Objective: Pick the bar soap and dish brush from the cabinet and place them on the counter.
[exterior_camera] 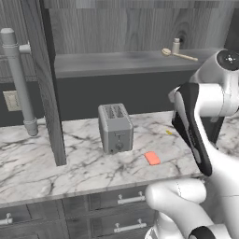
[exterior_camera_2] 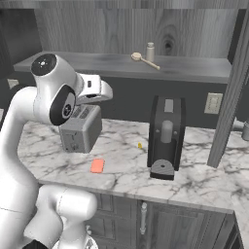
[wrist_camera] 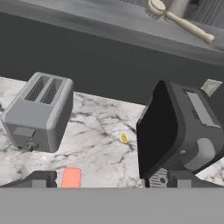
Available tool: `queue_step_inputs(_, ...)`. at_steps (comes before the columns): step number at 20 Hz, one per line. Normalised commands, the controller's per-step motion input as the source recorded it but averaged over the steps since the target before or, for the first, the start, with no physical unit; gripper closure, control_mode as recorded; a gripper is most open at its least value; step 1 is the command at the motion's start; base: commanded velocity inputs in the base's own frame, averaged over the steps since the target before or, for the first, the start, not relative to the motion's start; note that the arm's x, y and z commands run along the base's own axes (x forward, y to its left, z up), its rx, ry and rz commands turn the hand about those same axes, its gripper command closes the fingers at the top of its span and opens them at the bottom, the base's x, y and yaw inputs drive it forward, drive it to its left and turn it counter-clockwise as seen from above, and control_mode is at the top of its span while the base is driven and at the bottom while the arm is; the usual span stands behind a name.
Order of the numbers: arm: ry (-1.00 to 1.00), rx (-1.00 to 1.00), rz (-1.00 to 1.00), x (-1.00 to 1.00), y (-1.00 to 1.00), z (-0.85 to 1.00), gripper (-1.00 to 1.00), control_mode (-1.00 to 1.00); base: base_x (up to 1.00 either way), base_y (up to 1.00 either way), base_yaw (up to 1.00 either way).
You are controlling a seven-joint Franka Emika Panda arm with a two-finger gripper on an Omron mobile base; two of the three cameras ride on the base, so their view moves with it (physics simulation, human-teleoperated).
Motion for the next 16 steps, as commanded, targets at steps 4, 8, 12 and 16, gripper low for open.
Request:
queue_step_inputs(4,-0.05,0.00,0.00,-0.05,0.00,0.47,-1.00,-1.00,0.00,0.00,0.00)
queue_step_inputs(8,-0.06,-0.01,0.00,0.00,0.00,0.47,-1.00,-1.00,0.00,0.00,0.00)
queue_step_inputs(12,-0.06,-0.04,0.00,0.00,-0.01,0.43,-1.00,-1.00,0.00,0.00,0.00)
queue_step_inputs(16,-0.06,-0.04,0.00,0.00,-0.01,0.44,-1.00,-1.00,0.00,0.00,0.00)
